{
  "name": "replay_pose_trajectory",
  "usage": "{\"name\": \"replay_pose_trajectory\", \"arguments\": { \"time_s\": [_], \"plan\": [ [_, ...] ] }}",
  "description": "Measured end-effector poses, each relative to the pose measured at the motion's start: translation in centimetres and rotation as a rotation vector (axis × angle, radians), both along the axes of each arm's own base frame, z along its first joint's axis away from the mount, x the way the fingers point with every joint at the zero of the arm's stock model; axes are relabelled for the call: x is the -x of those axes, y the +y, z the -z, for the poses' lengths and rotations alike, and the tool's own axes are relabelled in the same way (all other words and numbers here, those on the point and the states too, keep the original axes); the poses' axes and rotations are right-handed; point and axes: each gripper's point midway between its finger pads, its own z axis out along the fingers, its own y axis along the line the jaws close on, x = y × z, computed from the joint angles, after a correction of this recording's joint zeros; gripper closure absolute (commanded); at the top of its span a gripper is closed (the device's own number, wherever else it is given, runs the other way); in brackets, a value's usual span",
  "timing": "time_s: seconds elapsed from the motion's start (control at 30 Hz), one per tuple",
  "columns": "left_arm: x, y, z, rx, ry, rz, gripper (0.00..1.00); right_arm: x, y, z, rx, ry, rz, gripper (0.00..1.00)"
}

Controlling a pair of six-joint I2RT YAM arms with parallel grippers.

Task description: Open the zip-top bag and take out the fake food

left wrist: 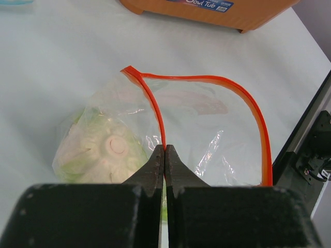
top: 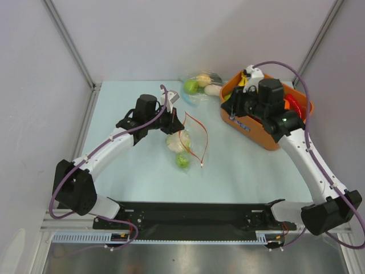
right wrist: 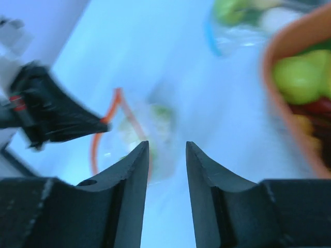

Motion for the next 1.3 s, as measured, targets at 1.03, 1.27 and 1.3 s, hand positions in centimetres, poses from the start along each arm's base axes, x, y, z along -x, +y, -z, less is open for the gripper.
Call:
{"name": "replay_pose_trajectory", "arguments": {
  "time_s": [1.03, 1.27, 1.3],
  "plan": [
    [0.0, 0.1, 0.0, -0.016, -0.005, -0.007, 1.00, 8.0, 17.2, 19.8, 0.204, 0.407, -0.368, 0.71],
    [0.2, 0.0, 0.1, -0.038, -0.008, -0.017, 1.00, 8.9, 16.7, 22.9, 0.206, 0.450, -0.340, 0.66],
    [0.3, 0.0, 0.1, -0.041, -0.006, -0.019, 1.00, 9.0, 16.6, 23.2, 0.198, 0.456, -0.334, 0.66]
  ]
}}
